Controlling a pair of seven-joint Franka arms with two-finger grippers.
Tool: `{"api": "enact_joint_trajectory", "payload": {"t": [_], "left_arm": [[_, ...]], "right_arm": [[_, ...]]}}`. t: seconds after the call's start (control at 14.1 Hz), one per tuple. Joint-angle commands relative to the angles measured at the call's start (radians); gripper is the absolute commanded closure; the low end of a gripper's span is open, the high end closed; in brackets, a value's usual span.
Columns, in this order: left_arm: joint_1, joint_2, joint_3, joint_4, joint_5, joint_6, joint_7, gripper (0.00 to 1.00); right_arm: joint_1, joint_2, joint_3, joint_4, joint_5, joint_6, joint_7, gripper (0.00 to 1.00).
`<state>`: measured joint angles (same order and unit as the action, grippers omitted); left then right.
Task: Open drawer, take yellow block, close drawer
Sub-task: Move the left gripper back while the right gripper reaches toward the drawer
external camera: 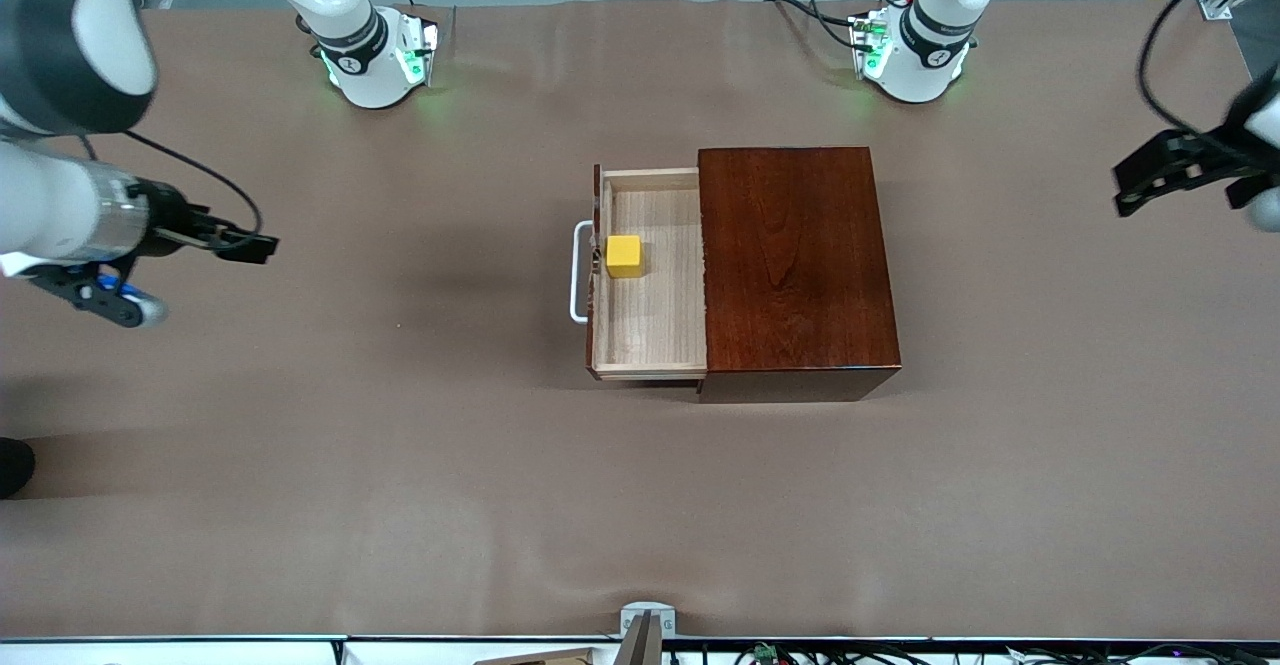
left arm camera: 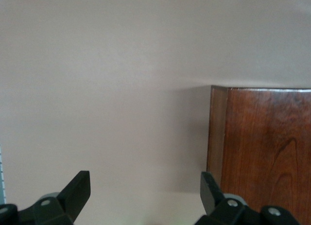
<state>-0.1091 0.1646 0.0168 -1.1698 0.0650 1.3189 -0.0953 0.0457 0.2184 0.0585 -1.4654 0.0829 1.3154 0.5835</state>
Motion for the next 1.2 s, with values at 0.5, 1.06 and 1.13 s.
{"api": "enact_joint_trajectory", "payload": {"t": [0.5, 1.06, 1.13], "left_arm": [[0.062, -0.224, -0.037, -0.334, -0.021, 0.111, 0.068, 0.00], [0.051, -0.211, -0.060, -0.335, -0.004, 0.129, 0.048, 0.00], [0.051, -0.209, -0.061, -0.331, -0.004, 0.131, 0.049, 0.00]], "right_arm": [[0.200, -0.005, -0.005, -0.012, 0.121, 0.011, 0.580, 0.00], [0.414, 0.027, -0.005, -0.090, 0.156, 0.244, 1.062, 0.00], [0.431, 0.038, -0.005, -0.089, 0.156, 0.269, 1.117, 0.00]]}}
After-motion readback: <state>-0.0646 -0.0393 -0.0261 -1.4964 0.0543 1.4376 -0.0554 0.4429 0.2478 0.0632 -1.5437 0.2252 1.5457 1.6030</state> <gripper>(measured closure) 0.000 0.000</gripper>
